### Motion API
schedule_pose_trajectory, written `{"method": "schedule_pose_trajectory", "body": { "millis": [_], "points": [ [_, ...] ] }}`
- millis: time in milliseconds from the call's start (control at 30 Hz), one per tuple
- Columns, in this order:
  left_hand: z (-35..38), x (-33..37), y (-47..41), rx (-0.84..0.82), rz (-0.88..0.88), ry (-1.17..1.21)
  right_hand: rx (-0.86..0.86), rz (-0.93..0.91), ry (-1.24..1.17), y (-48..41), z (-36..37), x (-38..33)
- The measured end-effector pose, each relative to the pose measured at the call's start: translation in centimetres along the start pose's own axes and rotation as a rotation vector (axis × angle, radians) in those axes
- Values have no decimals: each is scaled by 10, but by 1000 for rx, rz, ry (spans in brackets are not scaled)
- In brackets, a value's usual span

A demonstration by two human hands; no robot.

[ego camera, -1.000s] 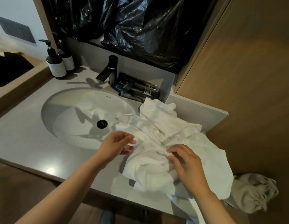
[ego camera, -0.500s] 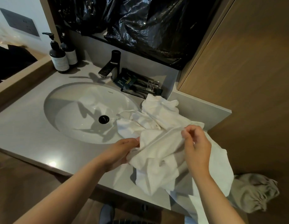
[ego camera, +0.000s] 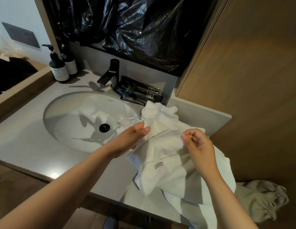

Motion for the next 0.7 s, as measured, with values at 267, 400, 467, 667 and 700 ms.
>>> {"method": "schedule_pose_trajectory", "body": {
  "millis": [267,400,467,667,700],
  "points": [
    [17,43,-41,-30,-10,-103,165,125,13,-44,-12,18],
    [-9,10,-40,46,-13,-215,106,150,67,-24,5,39],
    [-27,-9,-33,116,-45,-116,159,95,143,-13,4,33],
    [-60,-76,5,263,-186,89,-230,-228,268,36,55,-16],
    [-59,-83,10,266,-202,122,-323,-203,285,42,67,-13]
  ]
}}
Point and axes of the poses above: each hand's wrist, its own y-axis away from the middle knuckle, its own z-axis out of the palm, x = y × z, the point moved 10 cm from there along -y, towards the middle knuckle, and after that the axes turned 12 degrees about x, right-handed, at the moved point
